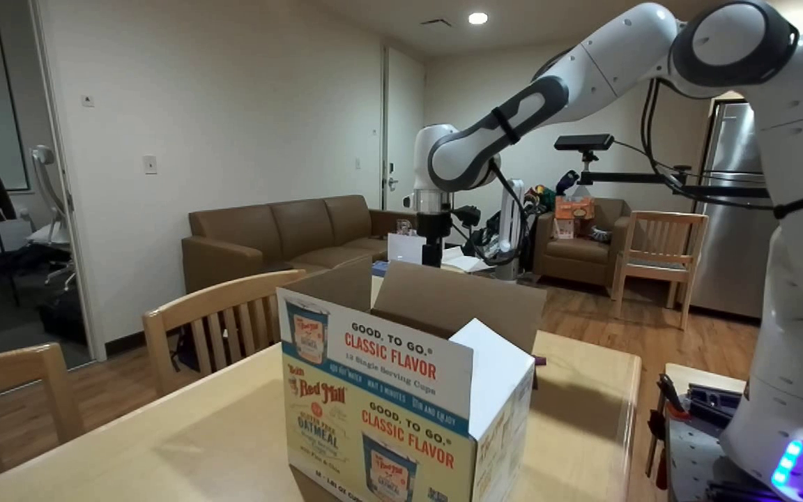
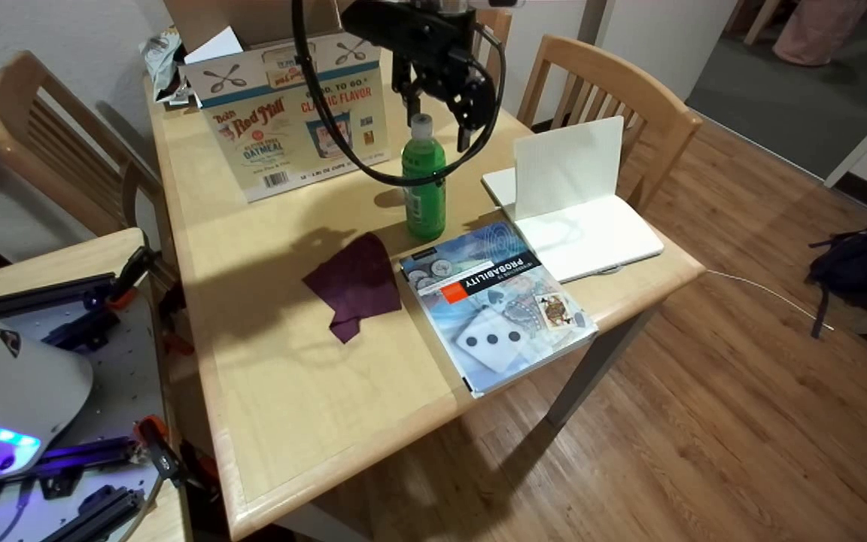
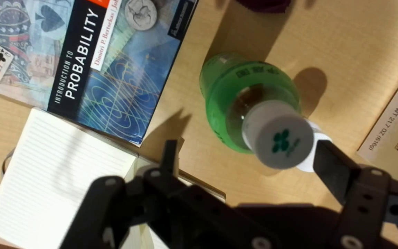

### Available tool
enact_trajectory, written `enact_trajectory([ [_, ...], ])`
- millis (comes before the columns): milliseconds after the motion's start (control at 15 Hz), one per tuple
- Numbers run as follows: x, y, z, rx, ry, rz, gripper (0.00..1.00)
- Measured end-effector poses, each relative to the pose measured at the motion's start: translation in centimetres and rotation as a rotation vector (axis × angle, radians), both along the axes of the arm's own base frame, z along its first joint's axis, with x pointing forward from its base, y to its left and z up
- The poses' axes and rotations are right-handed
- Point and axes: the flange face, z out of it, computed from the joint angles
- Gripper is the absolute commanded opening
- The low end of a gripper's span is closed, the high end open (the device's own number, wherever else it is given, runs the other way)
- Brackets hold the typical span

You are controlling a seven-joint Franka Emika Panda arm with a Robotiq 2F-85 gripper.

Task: Put the green bottle inside the white box

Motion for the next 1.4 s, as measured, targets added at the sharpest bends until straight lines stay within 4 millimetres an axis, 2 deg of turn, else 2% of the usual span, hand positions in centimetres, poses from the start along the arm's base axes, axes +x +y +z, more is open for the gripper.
enact_trajectory([
  [200, -0.2, 0.2, 0.6, -0.005, 0.006, -0.027, 1.00],
  [733, -1.3, 1.3, 4.4, -0.021, -0.015, -0.097, 1.00],
  [1133, -3.3, 0.5, 4.5, -0.027, -0.001, -0.161, 1.00],
  [1400, -4.6, -0.3, 3.8, -0.026, 0.019, -0.177, 1.00],
])
